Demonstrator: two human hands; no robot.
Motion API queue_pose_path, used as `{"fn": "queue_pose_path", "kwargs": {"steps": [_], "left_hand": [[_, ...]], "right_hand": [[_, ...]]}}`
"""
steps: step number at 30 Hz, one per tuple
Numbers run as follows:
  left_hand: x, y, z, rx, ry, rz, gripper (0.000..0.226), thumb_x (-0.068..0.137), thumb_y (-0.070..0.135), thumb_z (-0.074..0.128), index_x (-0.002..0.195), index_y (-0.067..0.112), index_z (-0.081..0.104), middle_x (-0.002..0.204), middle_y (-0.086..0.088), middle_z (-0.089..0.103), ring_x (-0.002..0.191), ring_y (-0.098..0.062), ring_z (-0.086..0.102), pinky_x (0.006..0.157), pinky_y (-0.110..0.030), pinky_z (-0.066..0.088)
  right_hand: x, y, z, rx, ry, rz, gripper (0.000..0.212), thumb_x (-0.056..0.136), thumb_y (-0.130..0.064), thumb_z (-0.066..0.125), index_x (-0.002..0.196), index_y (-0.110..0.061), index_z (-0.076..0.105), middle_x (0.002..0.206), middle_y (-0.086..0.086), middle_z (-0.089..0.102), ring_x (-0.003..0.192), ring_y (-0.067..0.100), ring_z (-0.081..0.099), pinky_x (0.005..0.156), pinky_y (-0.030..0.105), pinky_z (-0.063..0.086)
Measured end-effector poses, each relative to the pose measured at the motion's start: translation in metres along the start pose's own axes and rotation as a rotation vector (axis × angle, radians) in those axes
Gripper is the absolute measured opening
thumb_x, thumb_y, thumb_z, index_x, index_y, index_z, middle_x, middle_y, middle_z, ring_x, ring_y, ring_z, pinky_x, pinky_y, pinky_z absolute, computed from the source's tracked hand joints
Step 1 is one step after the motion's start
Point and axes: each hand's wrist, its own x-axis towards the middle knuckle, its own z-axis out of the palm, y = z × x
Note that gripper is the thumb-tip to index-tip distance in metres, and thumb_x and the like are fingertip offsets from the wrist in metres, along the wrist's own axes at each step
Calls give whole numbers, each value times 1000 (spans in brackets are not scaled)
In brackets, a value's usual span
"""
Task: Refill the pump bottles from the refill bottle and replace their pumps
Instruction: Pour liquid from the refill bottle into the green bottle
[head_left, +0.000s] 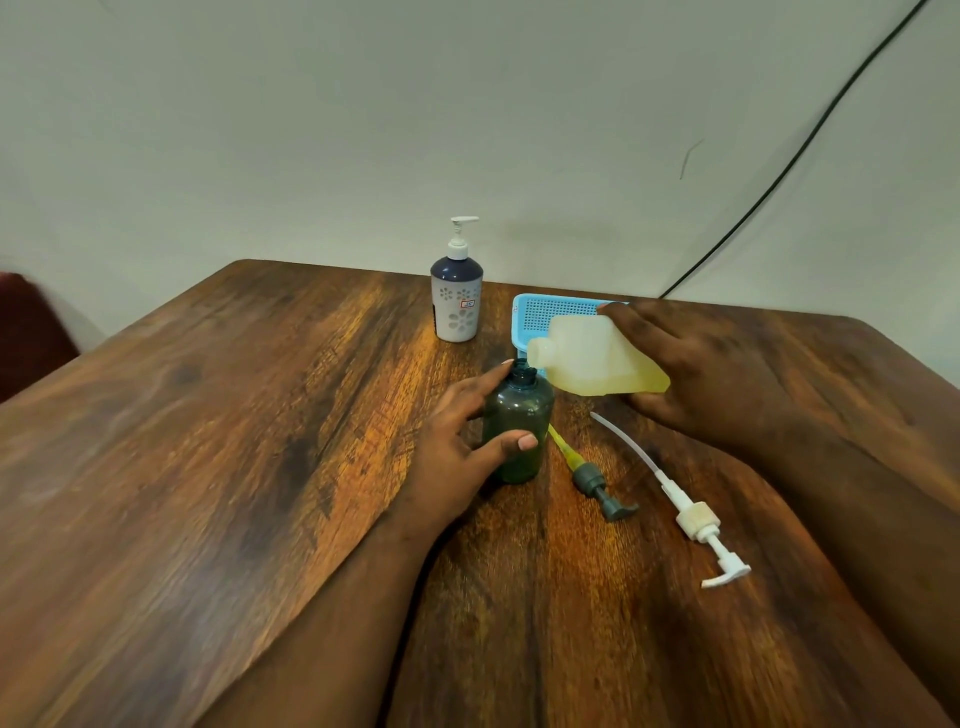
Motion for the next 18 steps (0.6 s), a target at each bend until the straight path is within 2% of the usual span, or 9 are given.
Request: {"fn": "queue_pose_path", "kwargs": {"steps": [9, 14, 18], "left_hand": [[0, 4, -1, -48, -5, -8, 68, 68, 54, 76, 122, 76, 40, 130, 26, 45, 115, 17, 48, 78, -2, 46], [1, 1, -1, -39, -1, 2, 76, 74, 35, 84, 122, 74, 40, 129, 26, 45, 113, 20, 48, 79, -1, 46], [0, 3, -1, -23, -1, 3, 71, 70, 47, 79, 122, 76, 40, 130, 27, 45, 113, 19, 48, 79, -2, 46]], "right_hand": [[0, 0, -1, -16, 4, 3, 80, 85, -43, 65, 151, -19, 25, 149, 12, 42, 131, 32, 43, 105, 50, 40], [-1, -1, -1, -20, 0, 12, 80, 85, -43, 65, 150, -19, 26, 149, 12, 42, 132, 32, 42, 106, 51, 38], [0, -1, -2, -36, -7, 4, 80, 86, -43, 64, 151, -19, 24, 149, 10, 41, 133, 31, 42, 106, 50, 38]]}}
